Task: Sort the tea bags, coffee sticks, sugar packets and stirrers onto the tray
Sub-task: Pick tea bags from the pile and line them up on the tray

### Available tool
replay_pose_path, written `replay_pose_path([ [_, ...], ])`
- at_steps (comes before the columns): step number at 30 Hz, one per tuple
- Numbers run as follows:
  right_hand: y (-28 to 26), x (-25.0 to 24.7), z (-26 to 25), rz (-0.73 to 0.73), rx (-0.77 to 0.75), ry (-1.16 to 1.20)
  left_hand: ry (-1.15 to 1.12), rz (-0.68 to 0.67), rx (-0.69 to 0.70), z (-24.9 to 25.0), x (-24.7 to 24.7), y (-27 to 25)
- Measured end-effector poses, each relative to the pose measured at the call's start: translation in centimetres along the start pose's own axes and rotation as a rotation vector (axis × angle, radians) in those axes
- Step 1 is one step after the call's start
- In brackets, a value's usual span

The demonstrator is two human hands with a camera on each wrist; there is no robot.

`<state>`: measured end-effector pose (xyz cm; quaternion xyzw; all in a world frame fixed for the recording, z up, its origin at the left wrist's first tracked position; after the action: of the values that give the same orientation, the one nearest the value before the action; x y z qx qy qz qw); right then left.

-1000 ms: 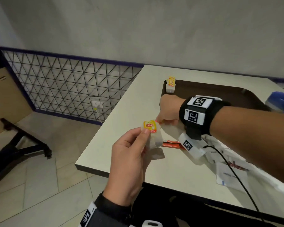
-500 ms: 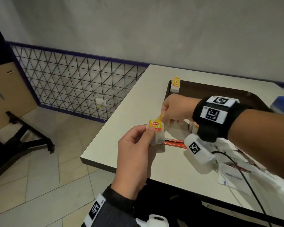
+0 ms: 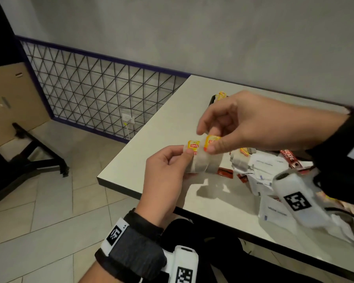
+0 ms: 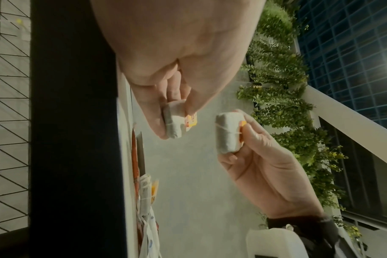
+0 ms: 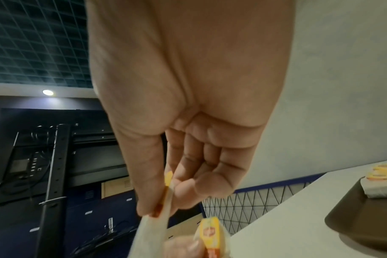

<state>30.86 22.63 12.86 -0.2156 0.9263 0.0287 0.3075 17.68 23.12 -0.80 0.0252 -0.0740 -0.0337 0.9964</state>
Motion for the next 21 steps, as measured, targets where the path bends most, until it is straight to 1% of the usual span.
replay_pose_path([
  [2, 0.5, 1.1, 0.5, -0.035, 0.017, -0.053, 0.047, -0.018, 0.007, 0.0, -0.1, -0.1],
  [4, 1.2, 1.8, 1.2, -0.039, 0.034, -0.128, 0.077, -0.039, -0.003, 0.1, -0.1, -0.2],
  [7, 2.2, 1.8, 2.0, 0.027, 0.044, -0.213, 0.057, -0.054, -0.034, 0.0, -0.1, -0.2],
  [9, 2.5, 1.6, 2.2, 0.066, 0.044, -0.224, 0.019, -0.051, -0.052, 0.0, -0.1, -0.2],
  [13, 2.7, 1.6, 2.4, 0.086, 0.043, -0.245, -0.071, -0.117, -0.085, 0.2, 0.2, -0.4],
  [16, 2.7, 1.8, 2.5, 0.098, 0.021, -0.289, -0.039, -0.124, -0.07, 0.2, 0.1, -0.5],
  [21, 2.4, 1.6, 2.9, 0.137, -0.014, -0.265, -0.013, -0.123, -0.036, 0.2, 0.0, -0.6],
])
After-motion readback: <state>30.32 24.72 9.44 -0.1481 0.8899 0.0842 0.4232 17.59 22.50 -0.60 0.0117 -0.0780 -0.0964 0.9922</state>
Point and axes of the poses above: each hand's wrist, its own y-axis towards the middle knuckle, its own x-axis out of the palm, z = x × y, the point moved 6 cm from there along y, towards the middle knuckle, and after that the axes turned 12 degrees about y, right-handed, at the moved point
